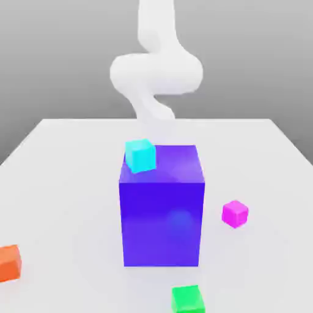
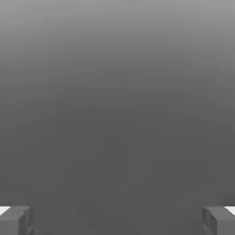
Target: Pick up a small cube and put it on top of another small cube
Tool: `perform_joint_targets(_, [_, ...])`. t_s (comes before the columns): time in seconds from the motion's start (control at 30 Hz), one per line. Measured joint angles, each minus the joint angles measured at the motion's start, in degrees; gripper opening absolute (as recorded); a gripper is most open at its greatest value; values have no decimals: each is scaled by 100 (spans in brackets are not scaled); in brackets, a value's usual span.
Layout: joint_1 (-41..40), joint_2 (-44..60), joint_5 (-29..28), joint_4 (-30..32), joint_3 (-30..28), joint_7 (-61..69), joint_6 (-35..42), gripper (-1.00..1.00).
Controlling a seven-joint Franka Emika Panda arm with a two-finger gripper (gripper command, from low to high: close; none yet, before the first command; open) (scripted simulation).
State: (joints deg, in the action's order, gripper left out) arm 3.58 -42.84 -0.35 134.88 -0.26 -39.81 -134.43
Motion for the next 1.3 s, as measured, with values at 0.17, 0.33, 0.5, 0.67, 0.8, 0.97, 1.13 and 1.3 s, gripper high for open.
perform_joint_targets(0.17, [738, 613, -68, 637, -69, 1239, -546, 0])
perform_joint_targets(0.33, [1460, 1207, -138, 1253, -160, 2436, -1074, 0])
perform_joint_targets(0.5, [2147, 1800, -171, 1869, -227, 3660, -1602, 0])
perform_joint_targets(0.67, [2822, 2393, -187, 2485, -284, 4897, -2130, 0])
perform_joint_targets(0.8, [3352, 2868, -184, 2977, -314, 5898, -2553, 0])
perform_joint_targets(0.97, [3985, 3463, -142, 3593, -308, 7177, -3082, 0])
perform_joint_targets(1.13, [4233, 4335, 124, 3707, -208, 7829, -3811, 0])
perform_joint_targets(1.3, [3979, 5368, 228, 3528, 52, 7920, -4657, 0])
